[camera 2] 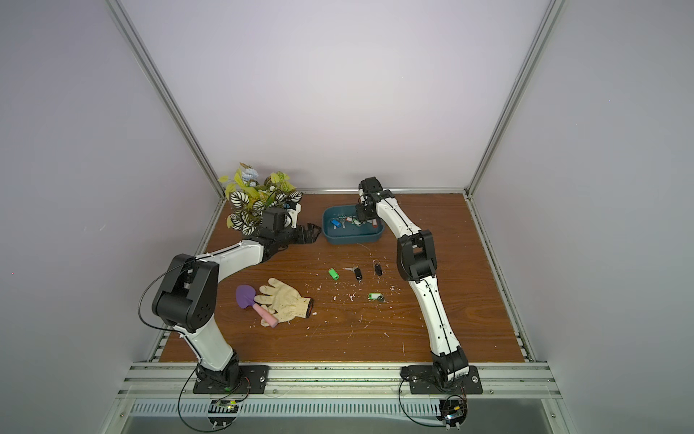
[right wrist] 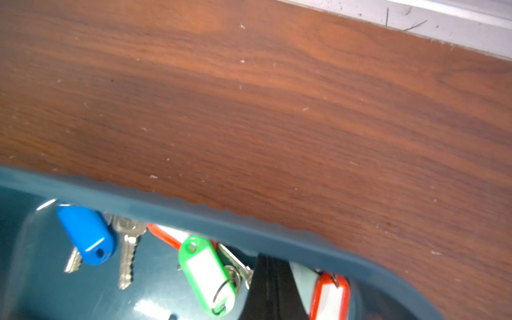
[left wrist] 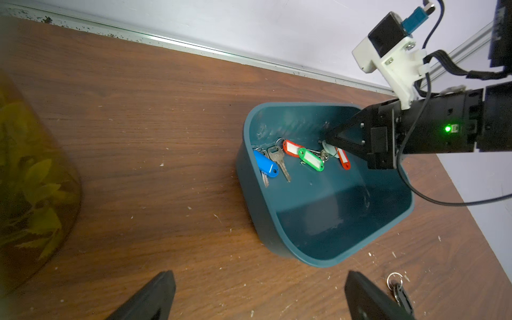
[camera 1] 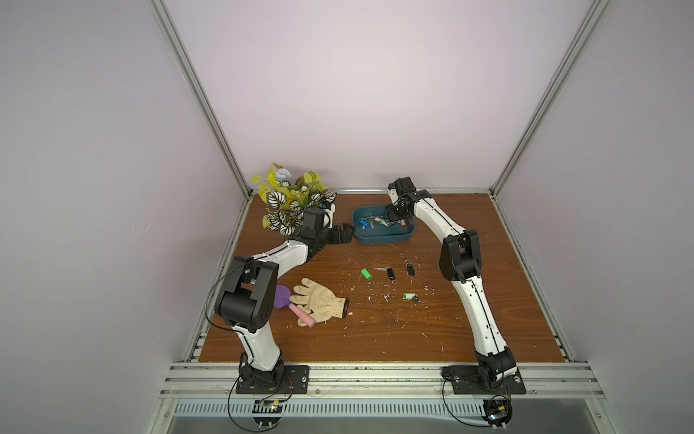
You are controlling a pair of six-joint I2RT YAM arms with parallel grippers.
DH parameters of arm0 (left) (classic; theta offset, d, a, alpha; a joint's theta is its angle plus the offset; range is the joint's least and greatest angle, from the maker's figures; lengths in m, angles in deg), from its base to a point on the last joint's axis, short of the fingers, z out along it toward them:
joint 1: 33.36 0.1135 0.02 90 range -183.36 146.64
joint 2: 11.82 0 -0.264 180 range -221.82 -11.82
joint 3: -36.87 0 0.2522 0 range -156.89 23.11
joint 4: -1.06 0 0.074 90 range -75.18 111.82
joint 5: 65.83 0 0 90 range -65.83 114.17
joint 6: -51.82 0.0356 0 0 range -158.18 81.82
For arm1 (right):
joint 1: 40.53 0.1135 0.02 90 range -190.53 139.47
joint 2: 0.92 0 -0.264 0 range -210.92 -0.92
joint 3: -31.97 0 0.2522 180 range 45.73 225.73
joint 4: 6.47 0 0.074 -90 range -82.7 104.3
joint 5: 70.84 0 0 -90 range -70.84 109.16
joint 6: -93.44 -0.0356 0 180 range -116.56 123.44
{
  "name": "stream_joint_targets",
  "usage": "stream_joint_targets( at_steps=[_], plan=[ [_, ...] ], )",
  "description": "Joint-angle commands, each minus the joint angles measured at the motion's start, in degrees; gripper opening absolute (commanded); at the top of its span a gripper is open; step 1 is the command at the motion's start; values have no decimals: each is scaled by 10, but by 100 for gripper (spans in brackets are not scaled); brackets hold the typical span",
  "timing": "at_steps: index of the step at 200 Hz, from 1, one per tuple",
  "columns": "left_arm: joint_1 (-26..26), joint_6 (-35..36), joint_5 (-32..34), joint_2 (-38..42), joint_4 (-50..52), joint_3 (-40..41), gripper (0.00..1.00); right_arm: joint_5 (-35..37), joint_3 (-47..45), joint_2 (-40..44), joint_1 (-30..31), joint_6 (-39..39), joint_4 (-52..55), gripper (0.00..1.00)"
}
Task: Take the keys out of the storage box
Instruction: Pick up the key from the storage box.
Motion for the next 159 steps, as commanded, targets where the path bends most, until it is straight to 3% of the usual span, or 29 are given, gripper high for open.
stream_joint_targets(
  at_steps=[1, 110, 138, 159],
  plan=[
    [9, 9, -5, -7, 5, -14, 99, 2, 13, 28, 6, 1, 7, 0],
    [11, 5, -18, -4, -5, -10, 99, -11, -5, 139, 23, 12, 3, 0],
    [11, 3, -19, 1, -9, -7, 100, -10, -44, 193, 29, 22, -3, 0],
    [11, 0, -20, 6, -13, -3, 99, -12, -123, 266, 36, 31, -14, 0]
  ],
)
